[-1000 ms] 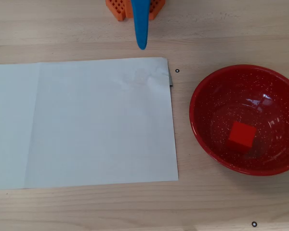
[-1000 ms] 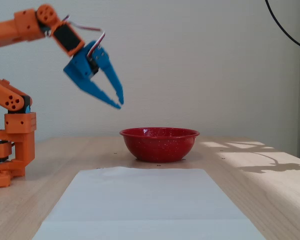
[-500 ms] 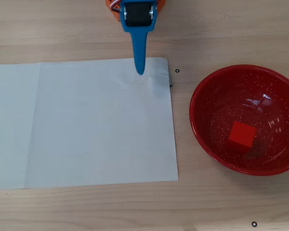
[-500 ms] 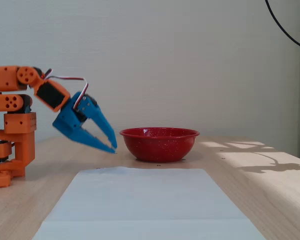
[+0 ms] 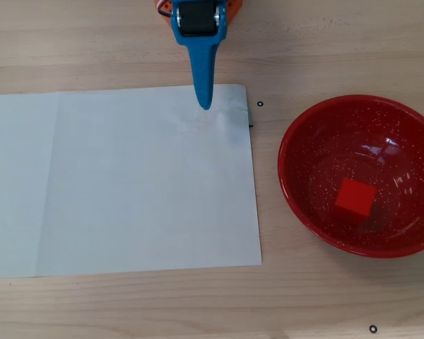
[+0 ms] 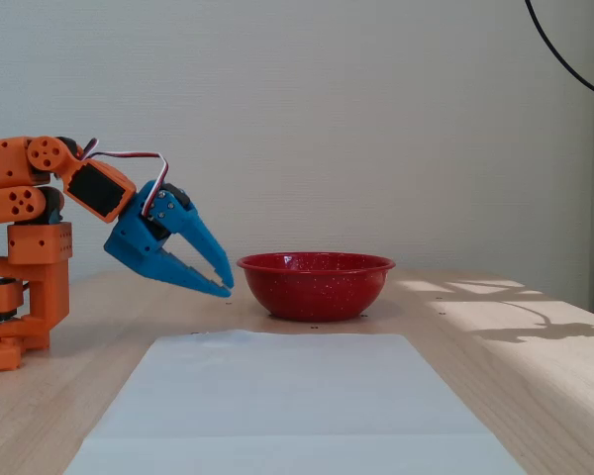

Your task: Grasp the red cube and put it in the red bowl

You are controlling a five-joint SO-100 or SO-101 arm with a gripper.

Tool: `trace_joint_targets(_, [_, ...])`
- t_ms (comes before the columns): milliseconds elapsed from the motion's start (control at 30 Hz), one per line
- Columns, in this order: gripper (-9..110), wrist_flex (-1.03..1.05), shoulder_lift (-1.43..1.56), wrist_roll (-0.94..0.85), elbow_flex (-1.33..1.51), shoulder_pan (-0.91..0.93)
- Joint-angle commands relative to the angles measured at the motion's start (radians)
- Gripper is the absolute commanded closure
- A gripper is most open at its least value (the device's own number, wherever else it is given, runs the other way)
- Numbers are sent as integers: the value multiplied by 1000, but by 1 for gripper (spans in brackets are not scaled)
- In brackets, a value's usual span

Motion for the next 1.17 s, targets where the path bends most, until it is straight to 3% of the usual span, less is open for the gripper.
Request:
trace_joint_targets(0, [101, 38, 12, -17, 17, 9])
trace_joint_targets(133, [101, 130, 12, -35, 17, 9])
trace_joint_targets(1133, [101, 140, 11, -61, 17, 12])
